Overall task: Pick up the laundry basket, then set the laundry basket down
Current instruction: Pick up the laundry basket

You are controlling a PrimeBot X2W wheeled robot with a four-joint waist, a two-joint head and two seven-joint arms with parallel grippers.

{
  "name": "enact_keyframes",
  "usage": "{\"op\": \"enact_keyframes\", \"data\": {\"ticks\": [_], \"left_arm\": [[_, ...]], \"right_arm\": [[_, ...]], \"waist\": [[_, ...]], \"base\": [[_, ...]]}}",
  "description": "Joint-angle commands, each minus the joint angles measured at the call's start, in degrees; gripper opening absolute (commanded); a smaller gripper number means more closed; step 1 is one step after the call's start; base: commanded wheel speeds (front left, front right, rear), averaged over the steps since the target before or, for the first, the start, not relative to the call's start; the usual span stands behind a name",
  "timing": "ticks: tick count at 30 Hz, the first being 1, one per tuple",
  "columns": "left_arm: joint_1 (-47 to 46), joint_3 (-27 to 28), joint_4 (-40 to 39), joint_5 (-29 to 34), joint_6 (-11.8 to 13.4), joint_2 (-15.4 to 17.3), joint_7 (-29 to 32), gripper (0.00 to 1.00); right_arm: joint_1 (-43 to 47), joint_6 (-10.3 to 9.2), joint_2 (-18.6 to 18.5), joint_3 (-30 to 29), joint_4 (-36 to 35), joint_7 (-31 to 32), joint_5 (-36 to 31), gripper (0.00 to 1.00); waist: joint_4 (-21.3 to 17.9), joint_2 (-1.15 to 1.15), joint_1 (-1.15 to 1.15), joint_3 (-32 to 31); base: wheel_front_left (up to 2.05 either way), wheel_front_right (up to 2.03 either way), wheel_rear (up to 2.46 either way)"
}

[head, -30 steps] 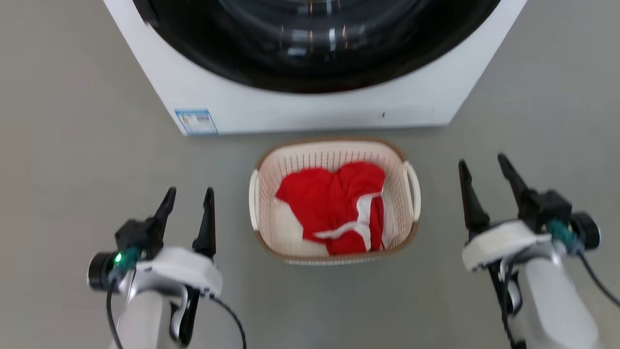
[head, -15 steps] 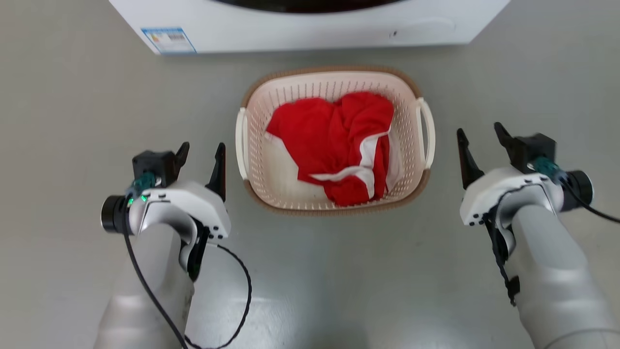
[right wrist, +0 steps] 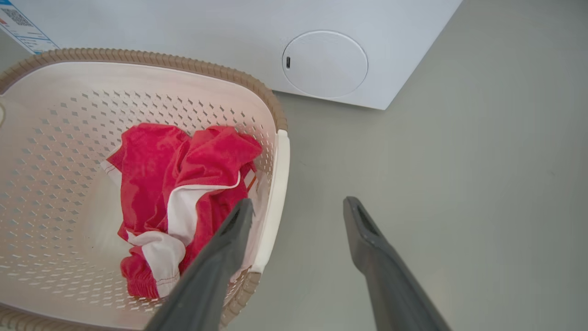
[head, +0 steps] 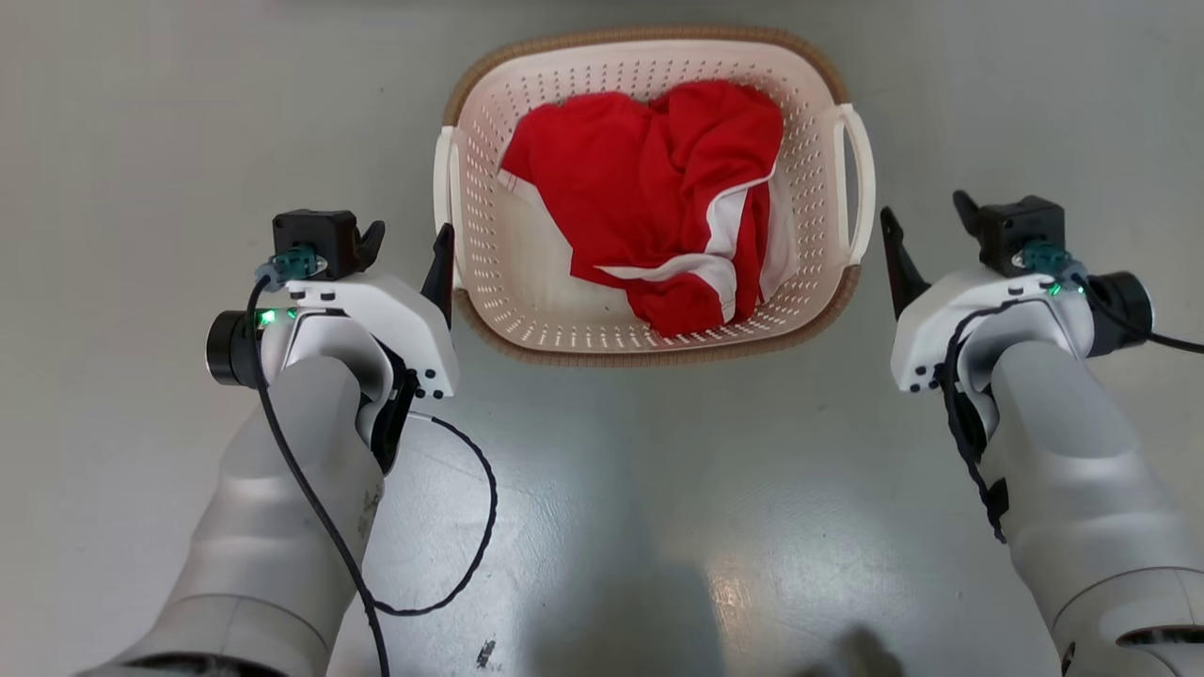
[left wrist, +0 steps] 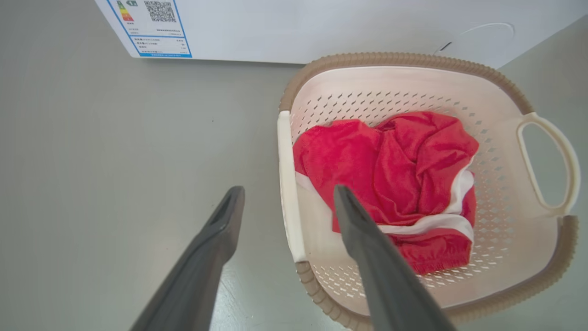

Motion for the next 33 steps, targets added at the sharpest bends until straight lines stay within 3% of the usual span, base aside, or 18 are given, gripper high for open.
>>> {"op": "enact_keyframes", "data": {"ticks": [1,14,33], "left_arm": [[-0.6,0.5,0.2,-0.7,0.0,1.3,-0.1,1.0],[-7.4,-4.1,4.8,-3.6,0.6,1.3,1.1,1.0],[-13.0,-9.6,6.5,-4.8,3.4,1.3,5.2,1.0]], "right_arm": [[0.3,0.35,0.5,0.9,0.2,-0.8,-0.8,1.0],[-3.8,0.35,0.5,1.5,4.4,-0.8,-2.5,1.0],[-9.8,0.35,0.5,3.3,7.2,0.7,-0.3,1.0]], "waist": [[0.0,0.0,0.0,0.4],[-0.6,0.0,0.0,4.0],[0.0,0.0,0.0,10.2]], "base": [[0.0,0.0,0.0],[0.0,0.0,0.0],[0.0,0.0,0.0]]}}
